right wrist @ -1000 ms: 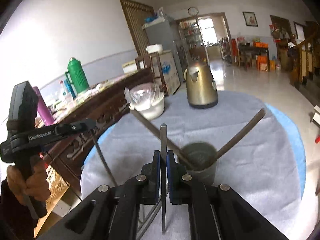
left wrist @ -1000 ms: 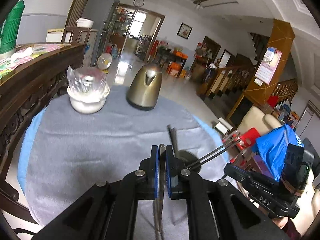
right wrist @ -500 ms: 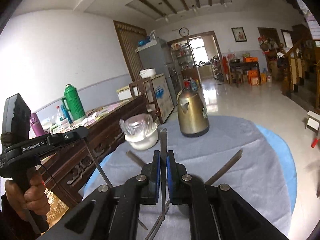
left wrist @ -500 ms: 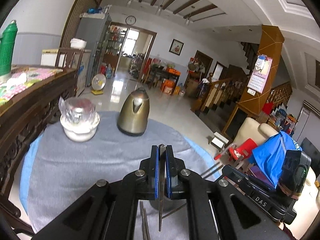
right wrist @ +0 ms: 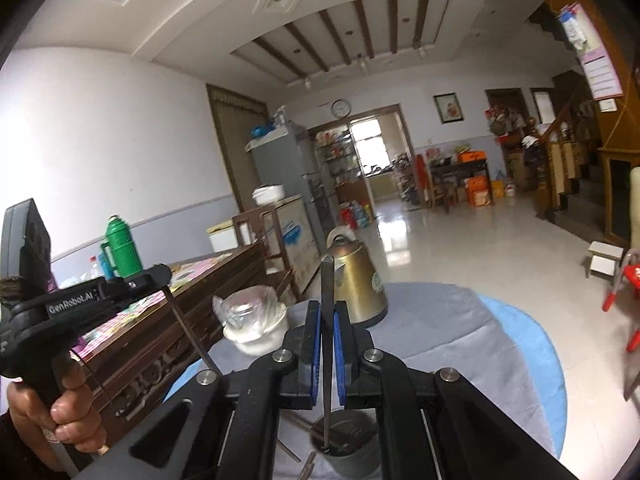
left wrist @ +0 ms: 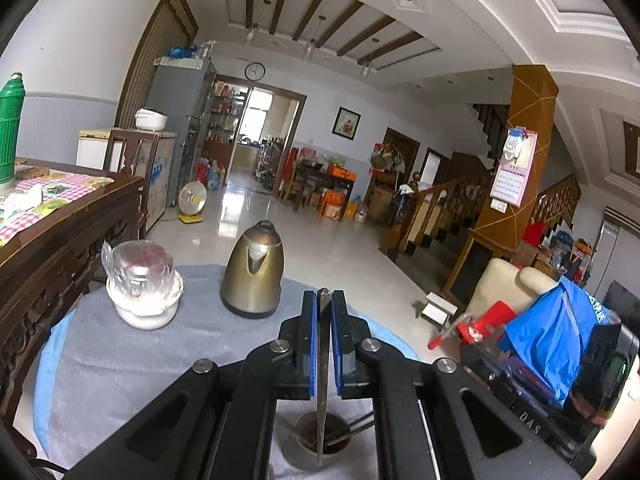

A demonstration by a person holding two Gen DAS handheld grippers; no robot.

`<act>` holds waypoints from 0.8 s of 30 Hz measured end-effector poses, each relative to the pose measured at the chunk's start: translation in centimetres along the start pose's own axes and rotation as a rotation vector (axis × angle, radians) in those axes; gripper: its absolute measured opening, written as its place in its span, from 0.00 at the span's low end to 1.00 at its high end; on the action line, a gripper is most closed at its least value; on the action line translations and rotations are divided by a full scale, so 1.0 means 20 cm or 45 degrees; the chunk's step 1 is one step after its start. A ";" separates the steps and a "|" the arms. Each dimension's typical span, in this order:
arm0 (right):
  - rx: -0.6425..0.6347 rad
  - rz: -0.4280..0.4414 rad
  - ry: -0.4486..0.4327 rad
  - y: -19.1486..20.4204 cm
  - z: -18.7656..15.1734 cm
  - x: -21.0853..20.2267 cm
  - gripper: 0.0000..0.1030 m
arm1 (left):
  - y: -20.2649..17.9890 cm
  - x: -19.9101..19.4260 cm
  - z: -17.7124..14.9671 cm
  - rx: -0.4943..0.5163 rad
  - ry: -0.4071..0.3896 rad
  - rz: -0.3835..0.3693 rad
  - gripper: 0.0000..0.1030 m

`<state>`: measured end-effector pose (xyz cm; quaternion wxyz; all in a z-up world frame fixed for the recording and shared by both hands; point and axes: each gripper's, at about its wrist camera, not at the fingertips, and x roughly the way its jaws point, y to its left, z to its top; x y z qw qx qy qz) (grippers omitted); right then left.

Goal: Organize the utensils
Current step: 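Lower both chopsticks into the grey cup and open both tools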

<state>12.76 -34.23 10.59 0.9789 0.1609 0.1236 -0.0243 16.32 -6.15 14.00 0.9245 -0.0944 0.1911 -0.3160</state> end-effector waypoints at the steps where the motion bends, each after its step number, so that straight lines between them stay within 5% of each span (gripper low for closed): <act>1: 0.000 -0.008 -0.006 -0.01 0.00 0.00 0.06 | -0.01 0.00 0.01 0.000 -0.010 0.000 0.07; 10: 0.012 -0.054 0.051 -0.06 -0.10 0.08 0.06 | -0.04 0.10 -0.03 0.012 -0.088 0.021 0.06; 24: 0.059 -0.050 0.137 -0.12 -0.20 0.12 0.06 | 0.00 0.15 -0.09 -0.025 -0.040 0.011 0.06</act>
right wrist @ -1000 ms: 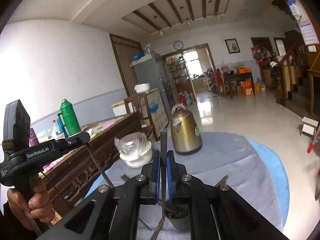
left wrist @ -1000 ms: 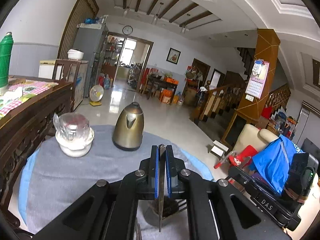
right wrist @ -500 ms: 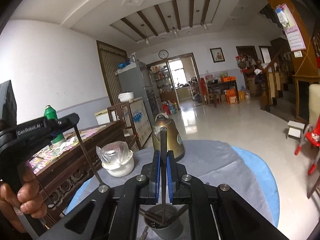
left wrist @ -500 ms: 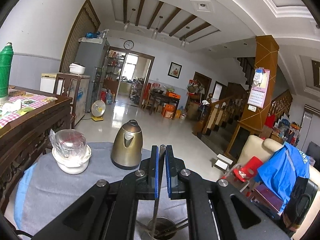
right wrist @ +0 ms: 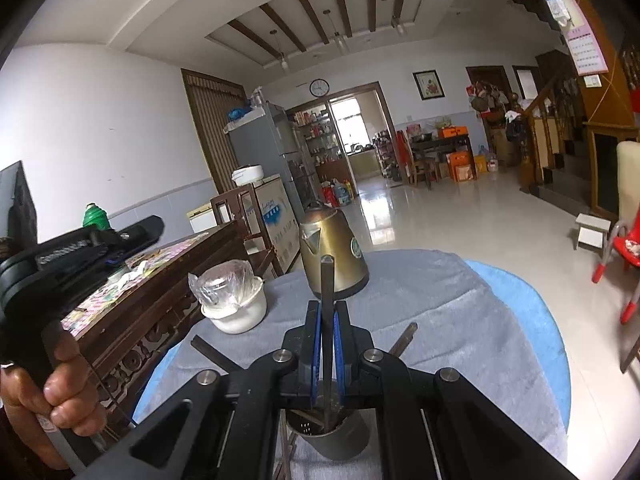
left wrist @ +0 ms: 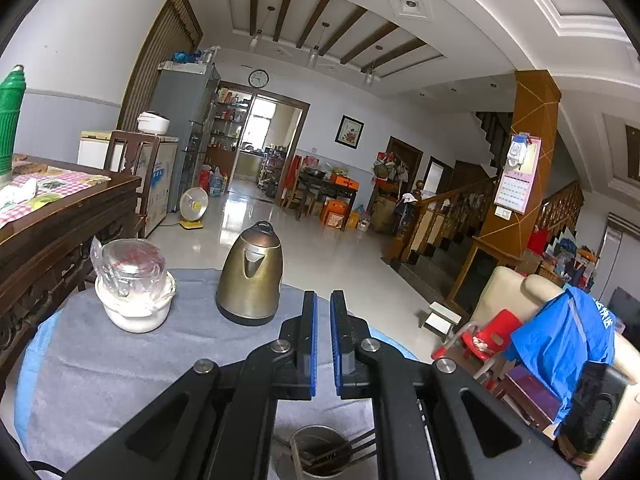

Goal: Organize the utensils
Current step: 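Lower both chopsticks into the grey cup and open both tools, then withdraw both tools from the cup and lower them to the loose chopsticks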

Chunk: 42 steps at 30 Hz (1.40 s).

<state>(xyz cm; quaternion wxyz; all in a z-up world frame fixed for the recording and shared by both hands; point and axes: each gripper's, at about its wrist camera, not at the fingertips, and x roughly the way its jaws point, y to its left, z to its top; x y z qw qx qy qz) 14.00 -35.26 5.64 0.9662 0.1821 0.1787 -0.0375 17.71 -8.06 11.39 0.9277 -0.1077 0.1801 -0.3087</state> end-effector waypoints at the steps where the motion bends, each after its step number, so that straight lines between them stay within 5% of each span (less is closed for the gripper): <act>1: 0.005 0.003 0.010 0.00 0.00 0.01 0.06 | 0.02 -0.02 0.00 -0.012 -0.003 -0.005 0.06; 13: 0.042 0.033 0.229 0.00 -0.11 0.10 0.12 | 0.29 -0.15 -0.18 -0.054 0.157 0.054 0.06; 16: 0.060 0.039 0.251 -0.03 -0.14 0.08 0.22 | 0.37 -0.13 -0.29 -0.079 0.272 0.080 0.08; 23: 0.078 0.067 0.216 -0.06 -0.18 -0.07 0.23 | 0.50 -0.06 -0.61 -0.146 0.561 0.170 0.10; 29: 0.093 0.114 0.228 -0.07 -0.28 -0.16 0.33 | 0.50 -0.05 -0.78 -0.142 0.681 0.239 0.36; 42: -0.012 0.088 0.746 0.09 -0.71 0.25 0.34 | 0.49 -0.05 -0.99 -0.085 0.861 0.262 0.43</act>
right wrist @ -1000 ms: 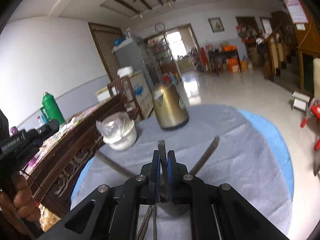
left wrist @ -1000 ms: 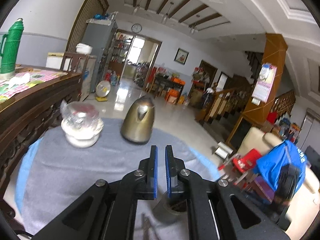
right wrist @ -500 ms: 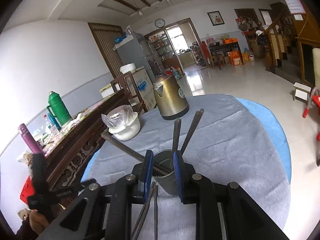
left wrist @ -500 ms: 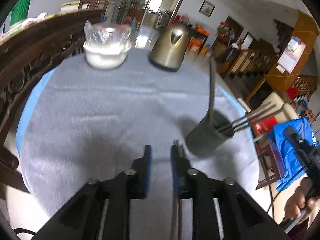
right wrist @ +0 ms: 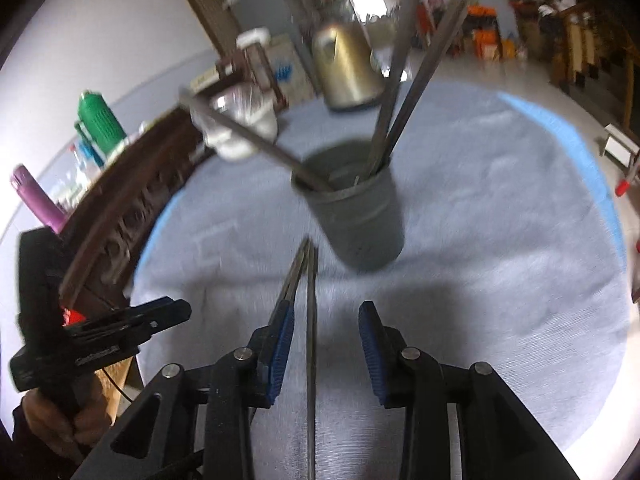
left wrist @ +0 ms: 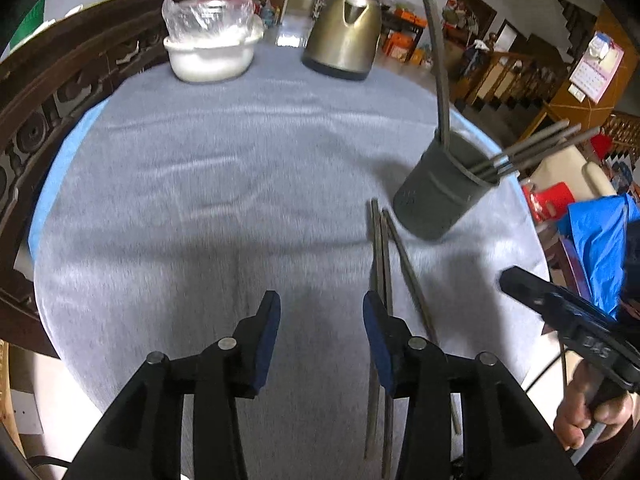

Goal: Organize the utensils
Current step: 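Withdraw both tools from the cup and lower them to the loose chopsticks, then close the right tool on a dark chopstick while the left tool grasps another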

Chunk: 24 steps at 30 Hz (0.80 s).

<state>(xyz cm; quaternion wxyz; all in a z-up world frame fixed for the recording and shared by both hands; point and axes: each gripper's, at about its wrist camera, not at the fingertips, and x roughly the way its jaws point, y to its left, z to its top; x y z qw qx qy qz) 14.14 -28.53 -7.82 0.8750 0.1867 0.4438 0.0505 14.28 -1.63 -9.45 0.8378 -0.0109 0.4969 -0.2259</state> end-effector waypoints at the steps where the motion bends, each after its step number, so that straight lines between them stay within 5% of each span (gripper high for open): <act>1: -0.015 -0.006 0.028 0.01 -0.01 0.04 0.30 | 0.00 0.01 -0.01 0.003 0.019 -0.003 0.43; 11: -0.089 -0.091 0.277 0.07 -0.10 0.31 0.13 | -0.03 0.10 -0.12 0.024 0.181 -0.131 0.43; 24: -0.013 -0.070 0.298 -0.04 -0.13 0.28 0.08 | -0.13 0.22 -0.16 0.067 0.295 -0.196 0.43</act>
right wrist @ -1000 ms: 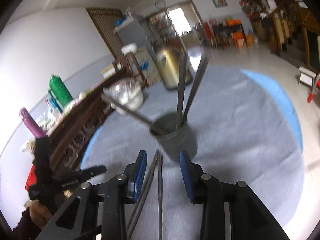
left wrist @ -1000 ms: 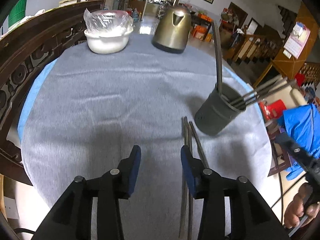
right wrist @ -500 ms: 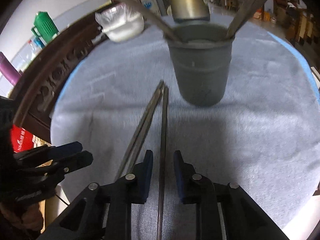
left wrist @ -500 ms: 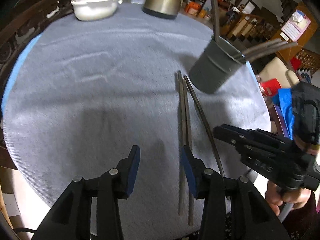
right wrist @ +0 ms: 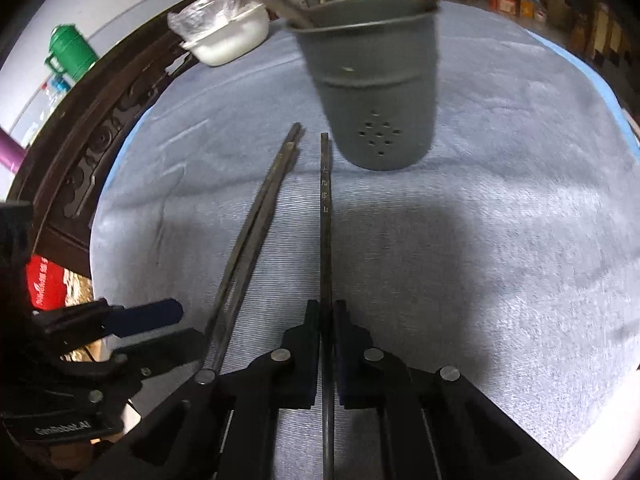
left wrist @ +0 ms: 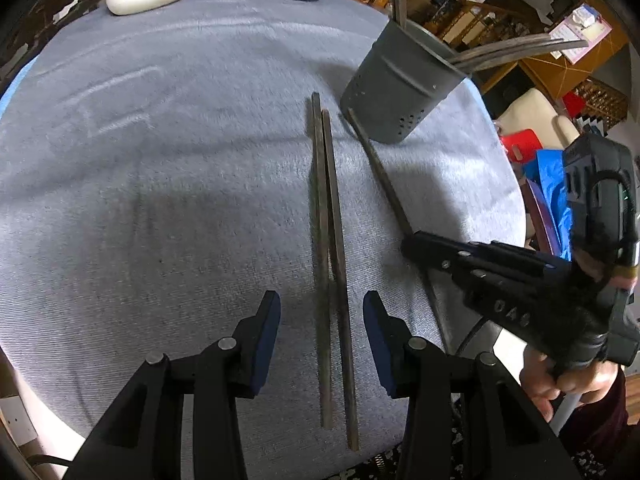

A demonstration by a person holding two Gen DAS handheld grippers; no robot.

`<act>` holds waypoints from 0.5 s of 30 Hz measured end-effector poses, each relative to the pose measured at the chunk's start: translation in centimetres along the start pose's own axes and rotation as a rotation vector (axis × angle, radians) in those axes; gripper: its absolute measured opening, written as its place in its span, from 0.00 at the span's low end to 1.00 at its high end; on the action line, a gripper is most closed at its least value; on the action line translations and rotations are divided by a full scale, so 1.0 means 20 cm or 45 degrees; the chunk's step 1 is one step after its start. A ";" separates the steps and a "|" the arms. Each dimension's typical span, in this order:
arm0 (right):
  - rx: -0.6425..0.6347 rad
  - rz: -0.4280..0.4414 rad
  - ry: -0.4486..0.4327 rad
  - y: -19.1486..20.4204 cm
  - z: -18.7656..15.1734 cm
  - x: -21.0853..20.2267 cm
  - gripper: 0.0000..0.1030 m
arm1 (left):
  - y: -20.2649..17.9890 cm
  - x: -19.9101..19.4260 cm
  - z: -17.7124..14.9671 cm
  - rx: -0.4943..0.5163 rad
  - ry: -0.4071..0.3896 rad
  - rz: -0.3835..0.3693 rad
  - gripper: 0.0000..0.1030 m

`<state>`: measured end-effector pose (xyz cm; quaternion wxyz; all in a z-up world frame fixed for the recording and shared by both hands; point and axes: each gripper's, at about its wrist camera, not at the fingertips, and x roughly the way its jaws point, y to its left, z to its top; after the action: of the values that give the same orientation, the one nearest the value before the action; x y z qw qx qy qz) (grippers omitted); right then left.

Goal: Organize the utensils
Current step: 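Close the right tool on a dark chopstick while the left tool grasps another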

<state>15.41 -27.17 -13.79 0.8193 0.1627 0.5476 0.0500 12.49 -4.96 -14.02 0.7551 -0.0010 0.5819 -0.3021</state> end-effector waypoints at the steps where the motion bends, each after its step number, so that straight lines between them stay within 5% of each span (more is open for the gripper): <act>1: 0.008 0.008 0.003 -0.01 0.00 0.00 0.08 | 0.00 0.01 0.00 -0.001 0.003 0.004 0.42; 15: 0.010 0.025 -0.020 -0.01 -0.01 -0.01 0.08 | 0.03 0.00 0.00 0.044 -0.048 0.077 0.26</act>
<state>15.11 -27.40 -13.73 0.8224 0.1718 0.5396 0.0545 12.74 -4.40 -14.20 0.7747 0.0238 0.5619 -0.2892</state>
